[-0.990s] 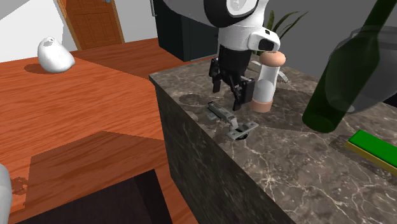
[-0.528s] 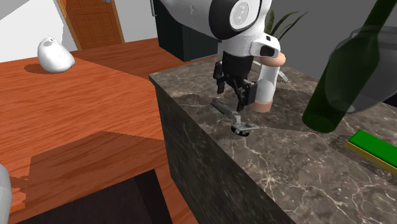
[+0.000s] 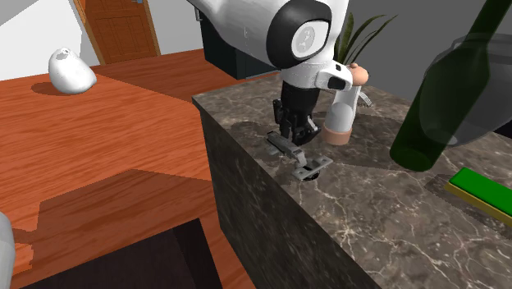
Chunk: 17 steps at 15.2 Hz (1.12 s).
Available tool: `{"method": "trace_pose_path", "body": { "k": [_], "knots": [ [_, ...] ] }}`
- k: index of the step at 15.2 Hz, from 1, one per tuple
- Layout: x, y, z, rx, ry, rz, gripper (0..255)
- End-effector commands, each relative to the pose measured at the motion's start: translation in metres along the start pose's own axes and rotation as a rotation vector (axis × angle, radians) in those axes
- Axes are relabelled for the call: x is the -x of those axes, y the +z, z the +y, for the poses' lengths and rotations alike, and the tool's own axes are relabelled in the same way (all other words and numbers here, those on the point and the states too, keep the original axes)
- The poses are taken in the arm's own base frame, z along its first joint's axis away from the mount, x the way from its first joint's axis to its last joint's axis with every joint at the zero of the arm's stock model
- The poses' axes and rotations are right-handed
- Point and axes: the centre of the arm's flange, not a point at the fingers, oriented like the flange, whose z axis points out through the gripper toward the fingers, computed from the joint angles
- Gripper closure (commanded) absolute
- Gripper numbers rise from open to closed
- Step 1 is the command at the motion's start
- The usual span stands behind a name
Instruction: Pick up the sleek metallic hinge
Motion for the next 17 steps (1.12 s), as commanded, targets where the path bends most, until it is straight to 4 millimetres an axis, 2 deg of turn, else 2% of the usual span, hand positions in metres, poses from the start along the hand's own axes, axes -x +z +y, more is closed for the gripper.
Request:
{"method": "trace_pose_path", "body": {
  "k": [1, 5, 17],
  "knots": [
    [0.0, 0.001, 0.0, 0.0, 0.0, -0.002, 255],
    [-0.001, 0.004, 0.001, 0.0, 0.0, -0.002, 255],
    [-0.001, -0.059, -0.006, 0.0, 0.0, -0.002, 255]
  ]
}}
